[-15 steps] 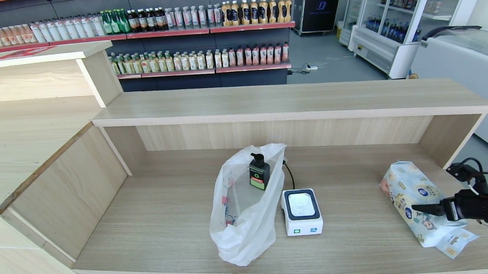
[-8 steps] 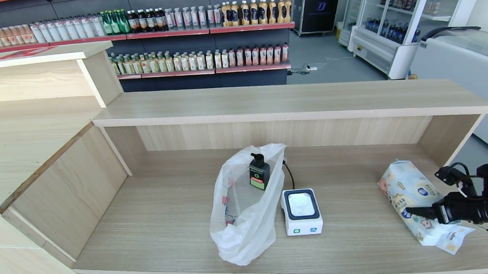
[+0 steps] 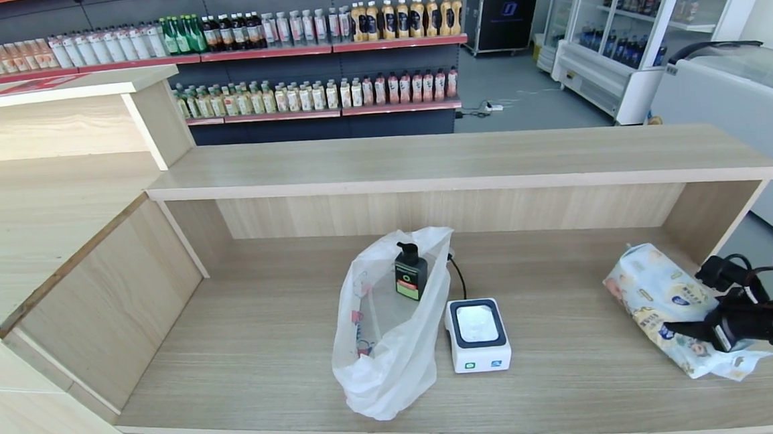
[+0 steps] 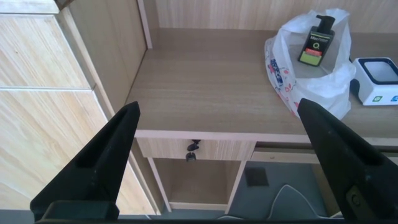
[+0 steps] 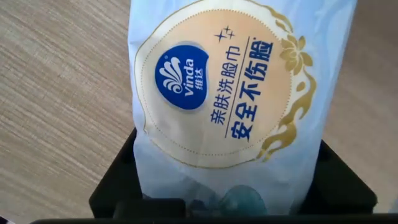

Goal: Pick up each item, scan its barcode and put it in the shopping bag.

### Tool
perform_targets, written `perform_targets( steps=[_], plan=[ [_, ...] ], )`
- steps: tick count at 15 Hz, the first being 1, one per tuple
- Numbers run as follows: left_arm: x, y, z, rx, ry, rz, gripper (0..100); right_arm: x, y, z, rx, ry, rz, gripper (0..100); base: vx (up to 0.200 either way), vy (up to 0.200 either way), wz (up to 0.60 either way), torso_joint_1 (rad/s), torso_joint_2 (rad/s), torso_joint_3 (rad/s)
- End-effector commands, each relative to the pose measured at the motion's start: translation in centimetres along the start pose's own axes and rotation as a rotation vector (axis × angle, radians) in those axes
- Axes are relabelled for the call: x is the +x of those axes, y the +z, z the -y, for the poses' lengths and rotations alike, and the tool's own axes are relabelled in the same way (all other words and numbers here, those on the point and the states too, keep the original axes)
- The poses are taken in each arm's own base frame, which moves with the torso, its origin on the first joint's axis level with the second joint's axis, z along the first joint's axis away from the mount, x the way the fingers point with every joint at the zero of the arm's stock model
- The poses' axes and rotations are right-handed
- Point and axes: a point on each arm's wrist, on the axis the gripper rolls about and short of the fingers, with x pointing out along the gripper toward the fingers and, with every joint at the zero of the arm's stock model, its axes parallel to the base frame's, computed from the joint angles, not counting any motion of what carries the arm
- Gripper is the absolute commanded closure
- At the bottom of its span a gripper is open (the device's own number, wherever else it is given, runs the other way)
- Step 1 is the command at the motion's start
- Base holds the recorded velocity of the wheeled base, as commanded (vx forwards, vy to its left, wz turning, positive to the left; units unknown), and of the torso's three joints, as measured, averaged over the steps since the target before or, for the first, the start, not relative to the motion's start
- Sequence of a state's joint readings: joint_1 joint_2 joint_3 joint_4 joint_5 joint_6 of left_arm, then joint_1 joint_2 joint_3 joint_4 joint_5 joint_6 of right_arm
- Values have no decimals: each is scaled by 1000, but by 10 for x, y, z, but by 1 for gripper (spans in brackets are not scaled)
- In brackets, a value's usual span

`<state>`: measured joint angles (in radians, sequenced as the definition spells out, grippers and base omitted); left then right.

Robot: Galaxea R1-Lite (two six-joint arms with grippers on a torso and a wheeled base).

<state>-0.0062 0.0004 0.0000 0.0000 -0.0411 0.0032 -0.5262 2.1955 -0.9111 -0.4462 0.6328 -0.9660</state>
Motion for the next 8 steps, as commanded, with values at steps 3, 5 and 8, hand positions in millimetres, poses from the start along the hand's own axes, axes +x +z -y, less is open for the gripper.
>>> perform_targets(
  steps=[3,5,8],
  plan=[
    [0,0,0,0,0,-1,0,-150,75,-19,-583,-293,65,100,0,0,0,0,0,0],
    [0,0,0,0,0,-1,0,-189,88,-54,-791,-349,144,100,0,0,0,0,0,0],
    [0,0,0,0,0,-1,0,-229,122,-81,-1281,-473,381,100,0,0,0,0,0,0]
  ],
)
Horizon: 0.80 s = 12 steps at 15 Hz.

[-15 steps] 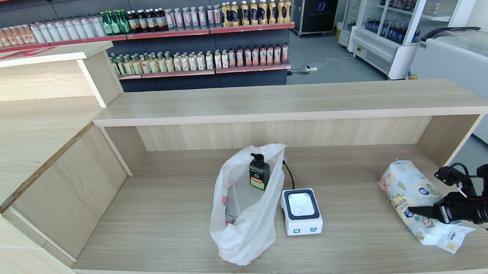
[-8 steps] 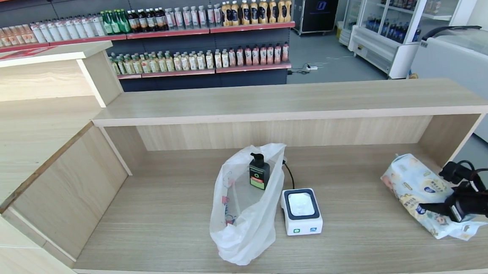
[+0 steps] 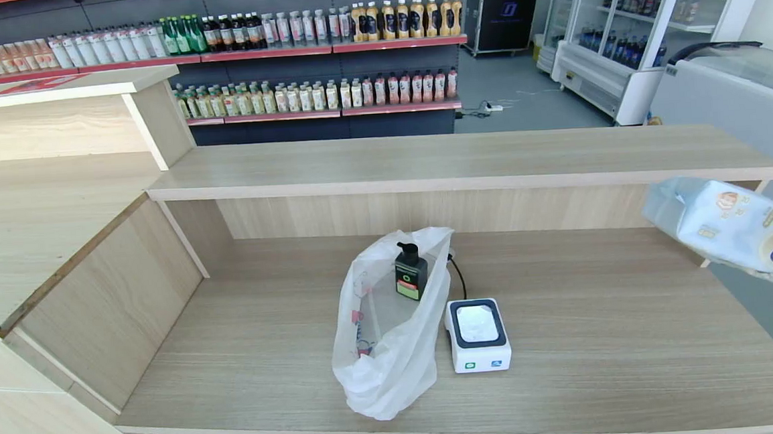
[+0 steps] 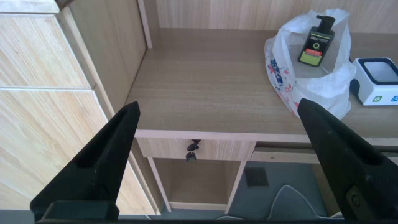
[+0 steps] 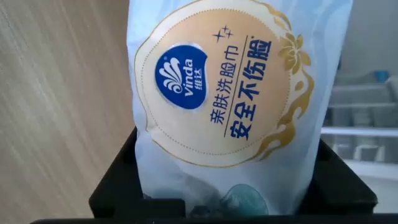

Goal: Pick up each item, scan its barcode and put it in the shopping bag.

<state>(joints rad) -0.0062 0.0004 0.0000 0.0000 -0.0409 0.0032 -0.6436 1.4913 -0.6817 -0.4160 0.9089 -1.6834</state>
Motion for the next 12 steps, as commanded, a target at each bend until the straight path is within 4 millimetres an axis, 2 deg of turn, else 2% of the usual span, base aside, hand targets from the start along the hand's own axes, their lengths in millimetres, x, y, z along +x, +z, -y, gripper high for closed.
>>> perform_targets(
  steps=[1,2,3,4,5,6,9,12],
  plan=[
    [0,0,0,0,-1,-1,0,-43,63,31,-495,-224,150,100,0,0,0,0,0,0],
    [0,0,0,0,-1,-1,0,-44,70,36,-585,-266,181,100,0,0,0,0,0,0],
    [0,0,0,0,-1,-1,0,-42,92,46,-806,-394,260,100,0,0,0,0,0,0],
    [0,0,0,0,-1,-1,0,-43,100,47,-874,-442,280,100,0,0,0,0,0,0],
    [0,0,0,0,-1,-1,0,-47,123,56,-1066,-603,338,100,0,0,0,0,0,0],
    [0,0,0,0,1,-1,0,-49,138,55,-1163,-704,384,100,0,0,0,0,0,0],
    [0,0,0,0,-1,-1,0,-53,167,53,-1240,-869,510,100,0,0,0,0,0,0],
    [0,0,0,0,-1,-1,0,-53,192,42,-1295,-1046,583,100,0,0,0,0,0,0]
  ],
)
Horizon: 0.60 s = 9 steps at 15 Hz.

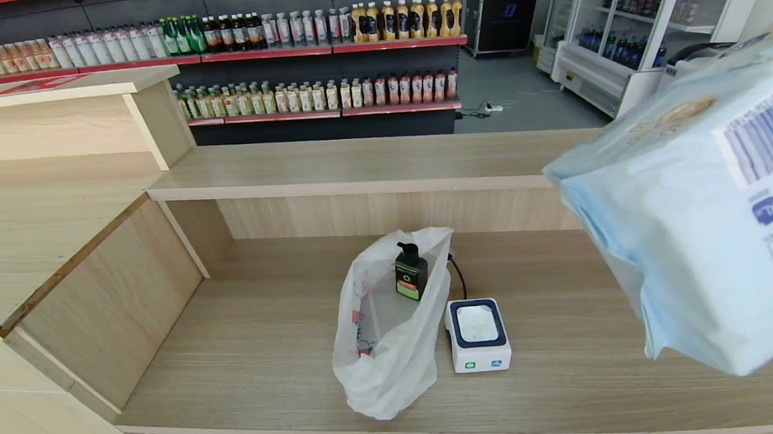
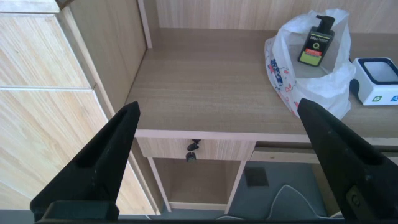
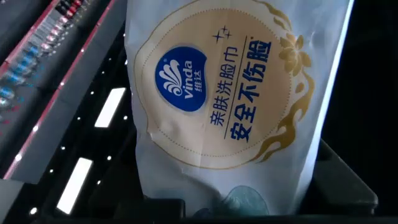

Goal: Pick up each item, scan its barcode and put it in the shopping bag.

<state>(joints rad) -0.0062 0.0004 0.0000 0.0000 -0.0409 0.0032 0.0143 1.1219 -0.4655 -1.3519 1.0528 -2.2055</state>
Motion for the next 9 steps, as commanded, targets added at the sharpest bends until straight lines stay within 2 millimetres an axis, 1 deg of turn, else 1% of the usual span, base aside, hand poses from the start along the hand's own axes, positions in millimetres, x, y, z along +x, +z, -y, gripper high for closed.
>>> perform_targets(
  steps=[1,3,4,6,7,9],
  plan=[
    [0,0,0,0,1,-1,0,11,11,13,-46,-127,5,100,0,0,0,0,0,0],
    [0,0,0,0,-1,-1,0,15,17,18,-50,-180,23,100,0,0,0,0,0,0],
    [0,0,0,0,-1,-1,0,15,19,18,-52,-180,26,100,0,0,0,0,0,0],
    [0,0,0,0,-1,-1,0,13,24,16,-51,-158,45,100,0,0,0,0,0,0],
    [0,0,0,0,1,-1,0,10,28,18,-35,-139,71,100,0,0,0,0,0,0],
    [0,0,0,0,-1,-1,0,8,37,14,26,-94,126,100,0,0,0,0,0,0]
  ],
)
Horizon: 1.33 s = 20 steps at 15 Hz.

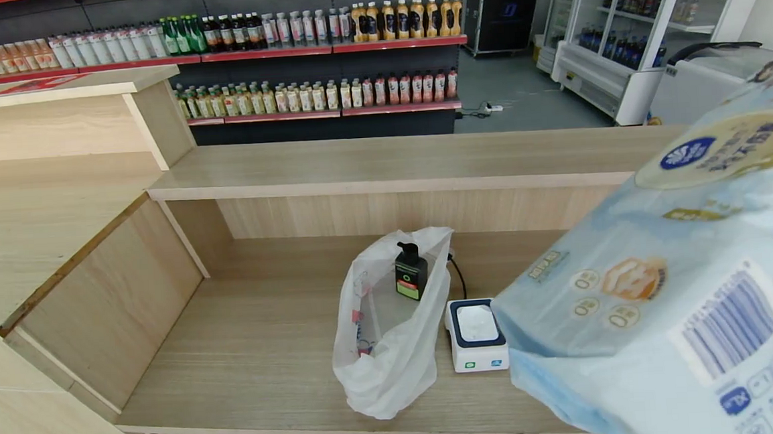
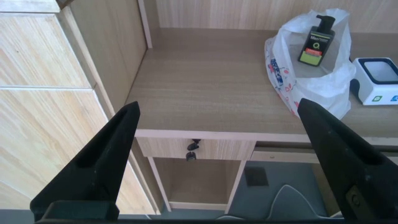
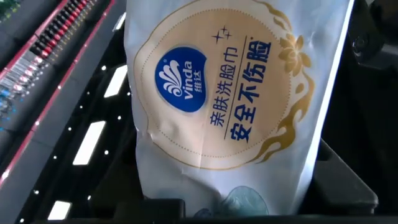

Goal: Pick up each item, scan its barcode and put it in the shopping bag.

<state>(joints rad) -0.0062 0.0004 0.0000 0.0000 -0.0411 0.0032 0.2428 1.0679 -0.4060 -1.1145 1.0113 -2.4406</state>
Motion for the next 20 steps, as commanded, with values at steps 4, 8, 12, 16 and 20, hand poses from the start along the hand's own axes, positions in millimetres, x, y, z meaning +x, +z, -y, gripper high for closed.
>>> perform_targets(
  steps=[4,8,12,16,20],
  plan=[
    [0,0,0,0,1,-1,0,-2,3,0,33,45,5,100,0,0,0,0,0,0],
    [0,0,0,0,0,-1,0,-8,7,9,65,113,-22,100,0,0,0,0,0,0],
    [0,0,0,0,0,-1,0,-8,7,10,73,117,-15,100,0,0,0,0,0,0],
    [0,0,0,0,1,-1,0,-8,6,12,94,111,-13,100,0,0,0,0,0,0],
    [0,0,0,0,0,-1,0,-23,-11,21,806,482,-286,100,0,0,0,0,0,0]
  ],
)
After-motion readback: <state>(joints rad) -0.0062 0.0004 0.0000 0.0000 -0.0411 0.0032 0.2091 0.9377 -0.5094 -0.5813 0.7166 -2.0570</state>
